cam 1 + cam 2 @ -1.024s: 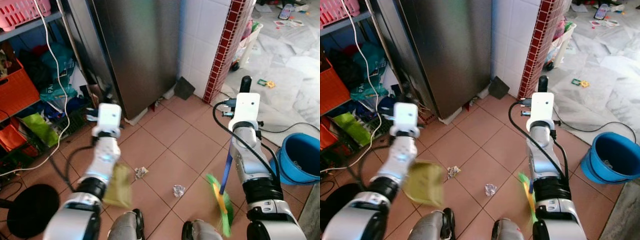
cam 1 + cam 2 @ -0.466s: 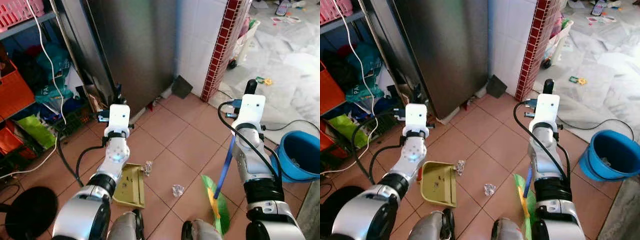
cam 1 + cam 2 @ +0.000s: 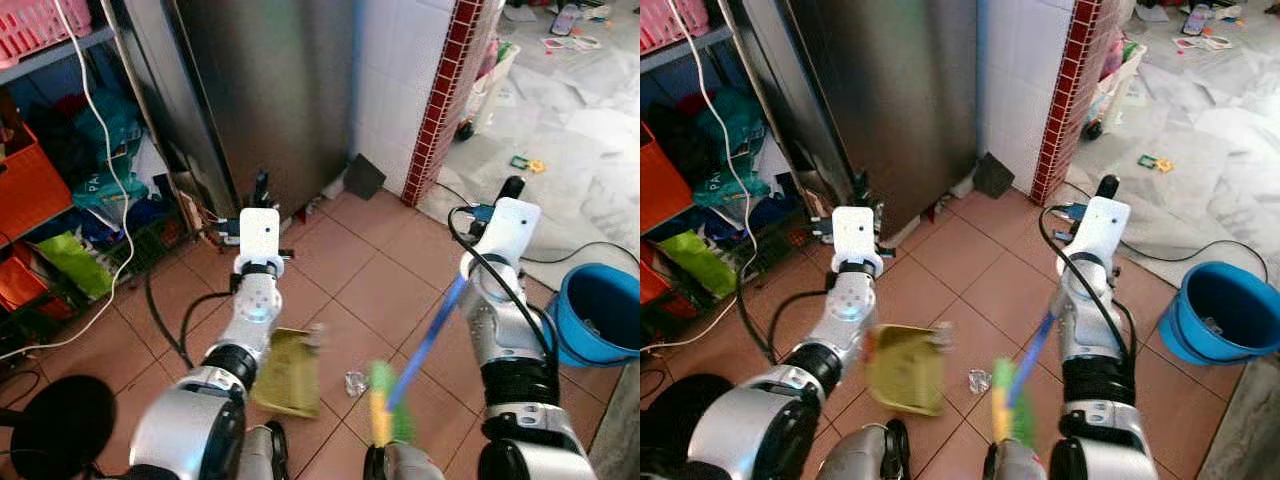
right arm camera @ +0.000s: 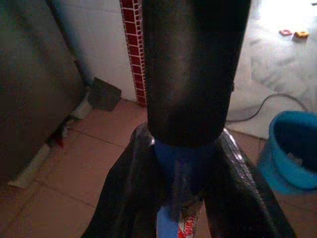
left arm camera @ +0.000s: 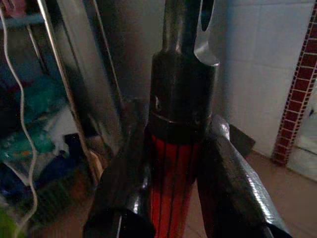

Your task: Sweep floor

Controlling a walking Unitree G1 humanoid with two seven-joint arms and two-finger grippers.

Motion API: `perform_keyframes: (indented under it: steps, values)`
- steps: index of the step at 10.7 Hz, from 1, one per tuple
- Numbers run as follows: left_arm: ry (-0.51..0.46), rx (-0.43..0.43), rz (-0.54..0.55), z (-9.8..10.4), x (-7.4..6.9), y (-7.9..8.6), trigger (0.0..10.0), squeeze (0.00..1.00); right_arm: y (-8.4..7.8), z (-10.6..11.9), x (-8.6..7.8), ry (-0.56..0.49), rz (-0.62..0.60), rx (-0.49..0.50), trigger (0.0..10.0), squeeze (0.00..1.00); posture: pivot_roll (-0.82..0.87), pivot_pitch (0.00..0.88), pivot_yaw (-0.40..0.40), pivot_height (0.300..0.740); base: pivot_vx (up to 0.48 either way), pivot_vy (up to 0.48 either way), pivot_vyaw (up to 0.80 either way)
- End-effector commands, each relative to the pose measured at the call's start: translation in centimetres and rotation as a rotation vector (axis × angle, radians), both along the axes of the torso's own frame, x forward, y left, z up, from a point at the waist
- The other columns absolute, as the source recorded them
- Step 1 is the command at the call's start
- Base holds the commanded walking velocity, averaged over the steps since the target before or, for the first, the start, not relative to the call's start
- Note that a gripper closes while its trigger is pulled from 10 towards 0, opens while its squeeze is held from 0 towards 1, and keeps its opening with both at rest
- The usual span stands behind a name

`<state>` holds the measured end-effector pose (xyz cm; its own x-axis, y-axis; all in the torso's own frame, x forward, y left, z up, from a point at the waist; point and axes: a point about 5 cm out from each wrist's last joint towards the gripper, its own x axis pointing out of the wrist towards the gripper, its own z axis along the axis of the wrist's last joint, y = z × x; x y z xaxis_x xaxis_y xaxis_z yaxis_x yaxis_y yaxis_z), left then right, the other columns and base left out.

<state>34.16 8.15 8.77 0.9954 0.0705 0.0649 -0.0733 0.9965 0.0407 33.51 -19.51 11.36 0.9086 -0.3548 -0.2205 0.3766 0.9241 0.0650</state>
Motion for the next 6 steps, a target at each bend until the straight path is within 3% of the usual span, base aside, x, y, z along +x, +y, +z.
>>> perform_keyframes:
  steps: [1,3,5,6]
  values:
    - [0.079,-0.086,-0.021,-1.1,-0.5,-1.0,10.0,0.0,0.6,0.5,0.3,-0.02,0.002,0.071,10.0,0.0,-0.16,0.116,0.066,0.74,0.0,0.0,0.0]
    - [0.149,-0.109,-0.045,-2.5,-1.1,-0.9,10.0,0.0,1.4,0.6,0.6,-0.029,0.006,0.178,10.0,0.0,-0.16,0.109,0.07,0.74,0.0,0.0,0.0]
    - [0.155,-0.108,-0.061,-2.5,-1.2,-1.2,10.0,0.0,2.2,1.1,0.9,-0.045,0.023,0.266,10.0,0.0,-0.17,0.103,0.071,0.74,0.0,0.0,0.0]
    - [0.161,-0.102,-0.068,-2.6,-1.2,-1.3,10.0,0.0,3.0,2.1,1.5,-0.075,0.053,0.366,10.0,0.0,-0.17,0.095,0.069,0.74,0.0,0.0,0.0]
